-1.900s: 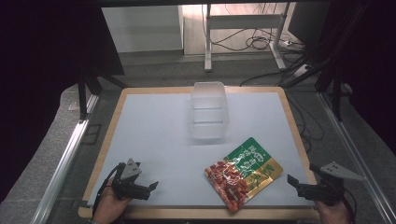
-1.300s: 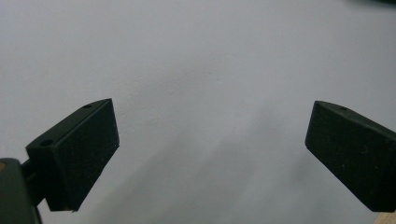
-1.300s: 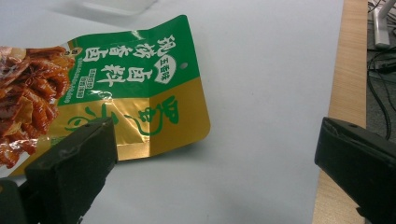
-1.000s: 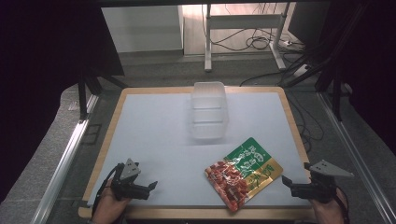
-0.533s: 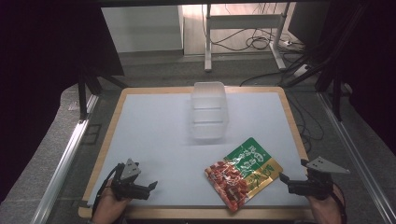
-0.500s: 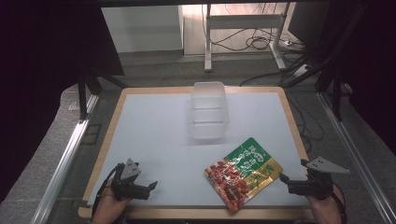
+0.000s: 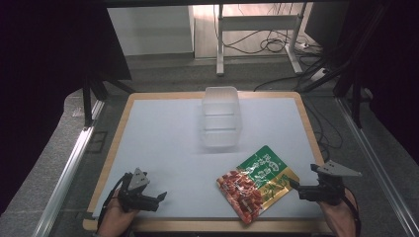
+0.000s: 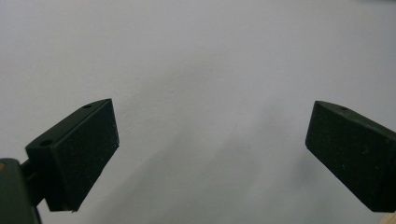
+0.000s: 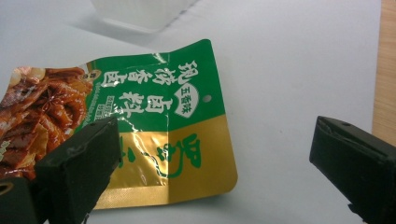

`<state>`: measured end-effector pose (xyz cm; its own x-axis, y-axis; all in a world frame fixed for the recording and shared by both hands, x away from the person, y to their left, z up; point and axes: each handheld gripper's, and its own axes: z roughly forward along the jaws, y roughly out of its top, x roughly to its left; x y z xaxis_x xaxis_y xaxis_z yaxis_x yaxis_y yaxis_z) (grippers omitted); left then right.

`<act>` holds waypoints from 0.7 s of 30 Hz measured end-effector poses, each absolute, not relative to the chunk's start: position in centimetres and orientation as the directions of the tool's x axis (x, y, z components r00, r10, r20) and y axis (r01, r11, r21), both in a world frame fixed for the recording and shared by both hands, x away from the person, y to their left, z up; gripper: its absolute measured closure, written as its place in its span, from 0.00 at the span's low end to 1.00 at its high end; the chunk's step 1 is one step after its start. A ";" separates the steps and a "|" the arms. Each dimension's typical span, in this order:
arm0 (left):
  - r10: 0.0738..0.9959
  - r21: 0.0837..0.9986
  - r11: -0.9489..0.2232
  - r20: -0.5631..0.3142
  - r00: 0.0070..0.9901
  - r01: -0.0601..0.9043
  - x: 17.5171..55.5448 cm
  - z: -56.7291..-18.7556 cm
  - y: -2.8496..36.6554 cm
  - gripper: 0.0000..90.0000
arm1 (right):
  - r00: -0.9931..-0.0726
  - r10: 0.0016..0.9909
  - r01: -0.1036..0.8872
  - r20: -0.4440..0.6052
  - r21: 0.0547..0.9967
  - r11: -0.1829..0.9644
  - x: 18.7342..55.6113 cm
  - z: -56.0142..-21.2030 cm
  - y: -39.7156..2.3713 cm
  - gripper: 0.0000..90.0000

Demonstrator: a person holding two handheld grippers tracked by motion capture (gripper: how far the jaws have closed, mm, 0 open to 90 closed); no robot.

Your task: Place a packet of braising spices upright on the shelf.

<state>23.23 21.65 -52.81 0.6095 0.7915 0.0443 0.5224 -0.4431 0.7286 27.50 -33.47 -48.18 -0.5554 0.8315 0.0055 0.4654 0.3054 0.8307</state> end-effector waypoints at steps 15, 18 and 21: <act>0.790 0.724 -0.449 0.048 0.611 0.524 23.2 -52.8 21.6 0.03 | -0.572 0.820 0.491 -0.006 0.798 0.348 29.3 -49.1 -31.5 0.03; 0.790 0.723 -0.451 0.051 0.612 0.523 23.2 -52.8 21.5 0.03 | -0.564 0.826 0.519 0.009 0.782 0.346 29.7 -49.4 -31.4 0.03; 0.789 0.722 -0.454 0.053 0.612 0.522 23.2 -52.8 21.5 0.03 | -0.572 0.820 0.540 0.013 0.759 0.365 30.2 -49.4 -31.2 0.06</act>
<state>23.20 21.51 -52.85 0.6122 0.7889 0.0533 0.5221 -0.4539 0.7220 30.22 -31.21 -49.45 -0.5723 0.8199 0.0134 0.5401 0.3646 0.7585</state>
